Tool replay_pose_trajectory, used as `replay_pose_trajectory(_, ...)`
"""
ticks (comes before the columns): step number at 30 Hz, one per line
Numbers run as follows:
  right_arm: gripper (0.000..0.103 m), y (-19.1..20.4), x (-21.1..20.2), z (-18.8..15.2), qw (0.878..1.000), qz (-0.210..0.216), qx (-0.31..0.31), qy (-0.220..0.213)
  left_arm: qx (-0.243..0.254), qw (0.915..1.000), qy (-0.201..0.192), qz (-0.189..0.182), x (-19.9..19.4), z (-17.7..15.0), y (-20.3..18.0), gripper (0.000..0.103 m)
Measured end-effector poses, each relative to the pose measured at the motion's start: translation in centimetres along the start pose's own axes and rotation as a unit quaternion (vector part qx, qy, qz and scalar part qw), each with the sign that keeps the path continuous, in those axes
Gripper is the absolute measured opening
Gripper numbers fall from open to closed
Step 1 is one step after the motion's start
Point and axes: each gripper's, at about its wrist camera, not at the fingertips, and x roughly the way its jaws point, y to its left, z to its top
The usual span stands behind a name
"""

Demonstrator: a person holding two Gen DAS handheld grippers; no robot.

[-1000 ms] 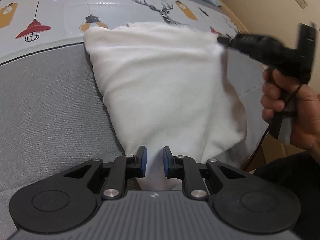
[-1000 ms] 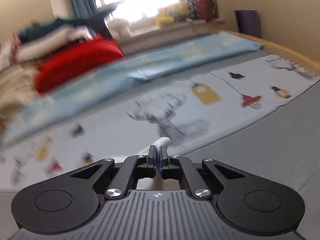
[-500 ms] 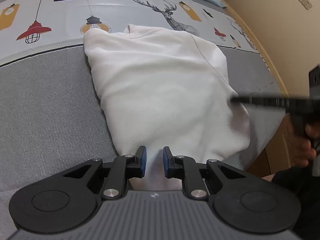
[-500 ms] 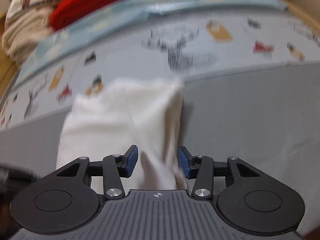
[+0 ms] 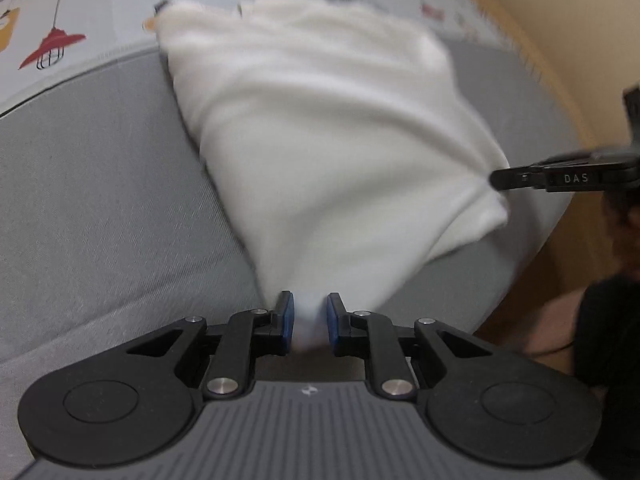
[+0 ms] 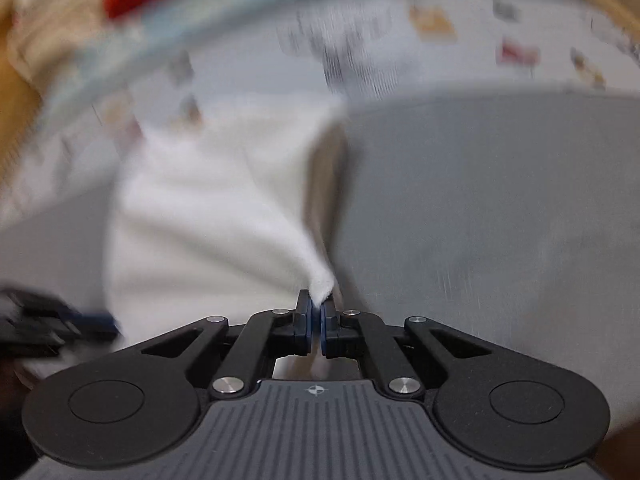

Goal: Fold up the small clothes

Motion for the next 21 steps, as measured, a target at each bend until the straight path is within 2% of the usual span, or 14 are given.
replay_pose_trajectory(2,0.006,0.7,0.4,-0.1,1.000,-0.022,-0.016,0.010,-0.007,0.9999,0.007,0.006,0.1,0.0,0.2,0.024)
replay_pose_trajectory(4,0.009,0.7,-0.9,0.2,0.999,-0.009,0.001,-0.034,-0.011,0.9999,-0.006,0.000,-0.7,0.3,0.4,0.024)
replay_pose_trajectory(6,0.029,0.4,-2.3,0.5,0.995,0.016,0.032,-0.089,-0.017,0.9994,-0.028,-0.007,-1.6,0.7,0.7,0.024)
replay_pose_trajectory(7,0.034,0.1,-2.6,0.7,0.993,0.031,0.045,-0.102,-0.024,0.9988,-0.040,-0.017,-2.1,0.9,1.0,0.025)
replay_pose_trajectory(9,0.040,0.1,-1.9,0.7,0.993,0.053,0.051,-0.092,-0.034,0.9976,-0.052,-0.030,-2.5,1.1,1.3,0.027)
replay_pose_trajectory(11,0.040,0.7,-0.5,0.5,0.997,0.037,0.023,-0.060,-0.033,0.9973,-0.063,-0.020,-2.6,1.4,1.3,0.027)
replay_pose_trajectory(13,0.040,1.1,0.0,0.9,0.998,0.012,-0.005,-0.059,-0.053,0.9951,-0.083,-0.003,-2.9,1.9,1.8,0.030)
replay_pose_trajectory(15,0.040,0.5,-0.7,1.5,0.996,0.012,0.004,-0.093,-0.103,0.9890,-0.107,-0.001,-3.3,2.7,3.1,0.038)
replay_pose_trajectory(18,0.043,-0.7,-1.9,2.9,0.987,0.026,0.053,-0.152,-0.177,0.9744,-0.138,-0.013,-3.9,3.7,4.9,0.045)
replay_pose_trajectory(21,0.050,-1.0,-1.5,4.3,0.983,0.030,0.072,-0.169,-0.245,0.9568,-0.155,-0.023,-3.9,4.9,6.2,0.046)
